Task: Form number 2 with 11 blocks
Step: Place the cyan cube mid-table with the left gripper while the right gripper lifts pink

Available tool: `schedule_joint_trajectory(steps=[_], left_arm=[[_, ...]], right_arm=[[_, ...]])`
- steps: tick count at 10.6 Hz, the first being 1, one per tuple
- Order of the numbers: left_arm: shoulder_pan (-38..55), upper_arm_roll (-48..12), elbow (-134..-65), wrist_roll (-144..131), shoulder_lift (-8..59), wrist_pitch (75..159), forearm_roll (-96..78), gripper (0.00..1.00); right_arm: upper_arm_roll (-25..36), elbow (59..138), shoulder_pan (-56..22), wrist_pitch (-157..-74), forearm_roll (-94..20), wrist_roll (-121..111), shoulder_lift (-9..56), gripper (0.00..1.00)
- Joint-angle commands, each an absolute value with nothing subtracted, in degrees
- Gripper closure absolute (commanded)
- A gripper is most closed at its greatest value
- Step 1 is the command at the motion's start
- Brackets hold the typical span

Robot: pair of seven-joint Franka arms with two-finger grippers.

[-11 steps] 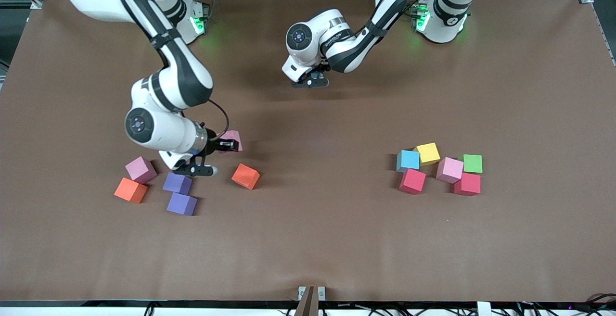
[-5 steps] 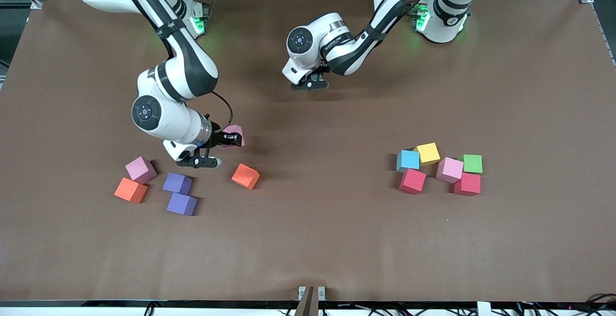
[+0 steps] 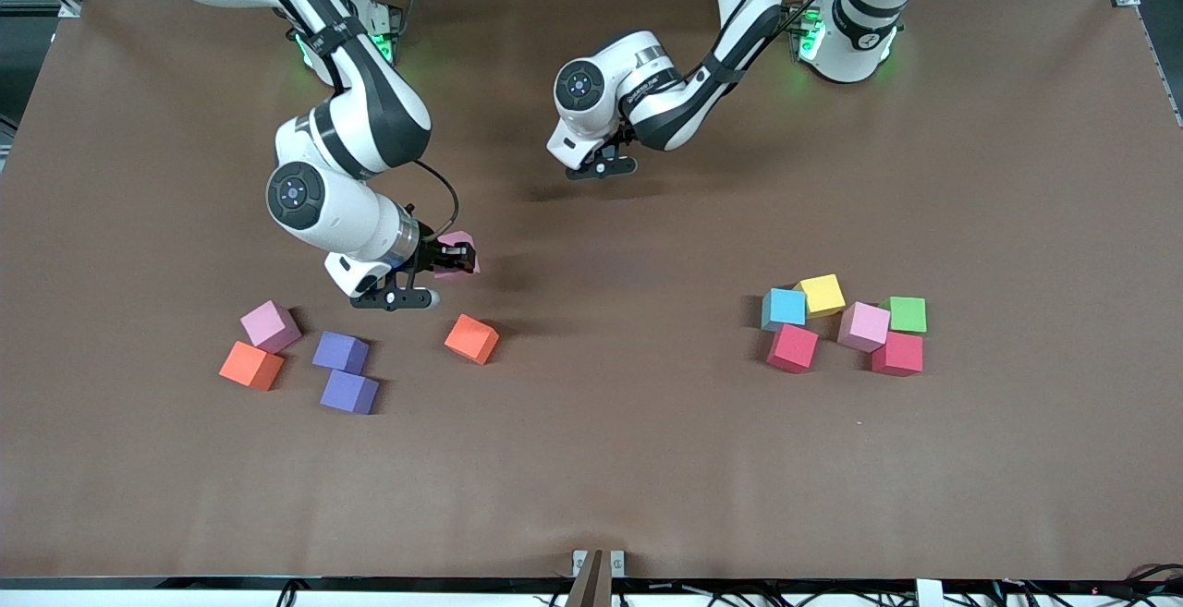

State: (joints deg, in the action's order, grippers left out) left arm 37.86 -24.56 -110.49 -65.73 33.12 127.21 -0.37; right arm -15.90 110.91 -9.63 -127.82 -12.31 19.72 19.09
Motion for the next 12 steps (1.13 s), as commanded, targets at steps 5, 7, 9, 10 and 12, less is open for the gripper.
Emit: schedule_joint_trajectory(steps=[5, 7, 9, 10, 12], left_arm=[[27.45, -24.61, -112.24, -64.61, 16.71, 120.32, -4.84, 0.00], [21.13, -24.52, -112.06, -56.38, 15.03, 119.97, -4.31, 0.00], [14.00, -24.96, -111.45, -47.51, 15.03, 119.97, -3.35, 0.00], [11.71, -24.87, -111.18, -43.81, 15.12, 119.97, -1.16, 0.00], [8.71, -24.44, -109.44, -37.21, 16.60, 119.97, 2.27, 0.00]], right_arm=[[-15.12, 113.55, -16.60, -128.06, -12.39, 10.32, 16.79, 0.97], [-12.41, 115.74, -21.33, -128.58, -12.39, 0.23, 15.48, 0.99], [-4.70, 118.20, -31.41, -128.67, -12.48, -11.02, 13.55, 0.99], [0.56, 119.34, -38.69, -128.67, -12.65, -18.03, 12.93, 1.00], [12.51, 122.16, -53.80, -129.63, -13.01, -28.16, 12.48, 1.00]])
